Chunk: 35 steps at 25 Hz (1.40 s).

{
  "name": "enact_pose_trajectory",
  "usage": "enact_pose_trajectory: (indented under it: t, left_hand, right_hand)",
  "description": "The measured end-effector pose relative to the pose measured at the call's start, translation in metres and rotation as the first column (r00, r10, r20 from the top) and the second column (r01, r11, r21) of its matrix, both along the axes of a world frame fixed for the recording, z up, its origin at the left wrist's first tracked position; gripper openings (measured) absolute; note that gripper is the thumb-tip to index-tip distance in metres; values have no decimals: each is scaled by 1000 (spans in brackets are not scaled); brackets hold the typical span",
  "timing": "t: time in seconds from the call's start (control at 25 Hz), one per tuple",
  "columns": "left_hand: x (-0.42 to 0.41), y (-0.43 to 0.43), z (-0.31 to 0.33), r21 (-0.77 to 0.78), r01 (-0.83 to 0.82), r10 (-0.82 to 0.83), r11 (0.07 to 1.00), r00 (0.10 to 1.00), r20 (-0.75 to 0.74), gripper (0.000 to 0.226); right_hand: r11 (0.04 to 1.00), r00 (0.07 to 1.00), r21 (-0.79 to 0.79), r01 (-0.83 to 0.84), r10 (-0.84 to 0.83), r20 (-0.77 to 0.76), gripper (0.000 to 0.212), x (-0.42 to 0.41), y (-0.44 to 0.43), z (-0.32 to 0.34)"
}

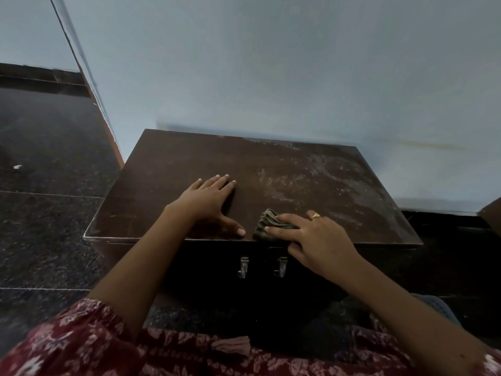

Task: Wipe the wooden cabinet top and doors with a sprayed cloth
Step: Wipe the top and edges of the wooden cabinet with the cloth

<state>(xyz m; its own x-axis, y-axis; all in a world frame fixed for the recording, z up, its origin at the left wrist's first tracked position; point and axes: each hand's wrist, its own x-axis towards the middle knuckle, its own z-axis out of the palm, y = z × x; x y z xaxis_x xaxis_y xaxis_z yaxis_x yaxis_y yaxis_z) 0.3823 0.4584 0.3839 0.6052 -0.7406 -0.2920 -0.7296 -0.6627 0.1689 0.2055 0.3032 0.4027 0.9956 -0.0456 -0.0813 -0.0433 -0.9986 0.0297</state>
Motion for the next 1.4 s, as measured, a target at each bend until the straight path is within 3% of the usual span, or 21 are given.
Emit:
enact_pose_trajectory:
  t: [0.44, 0.84, 1.08, 1.4]
  left_hand:
    - [9, -20, -4, 36, -34, 34, 999, 999, -7, 129]
    - [13, -24, -10, 61, -25, 25, 998, 1000, -7, 134]
    - [12, -23, -10, 53, -24, 26, 998, 999, -40, 133]
    - [3, -28, -9, 46, -93, 96, 995, 994, -56, 131]
  right_hand:
    - [994, 995, -59, 93, -92, 26, 43, 132, -44, -7]
    - [938, 937, 86, 336, -343, 71, 35, 261, -82, -11]
    - [930, 922, 72, 359, -366, 126, 35, 221, -78, -21]
    - [974, 974, -8, 225, -225, 14, 45, 96, -41, -9]
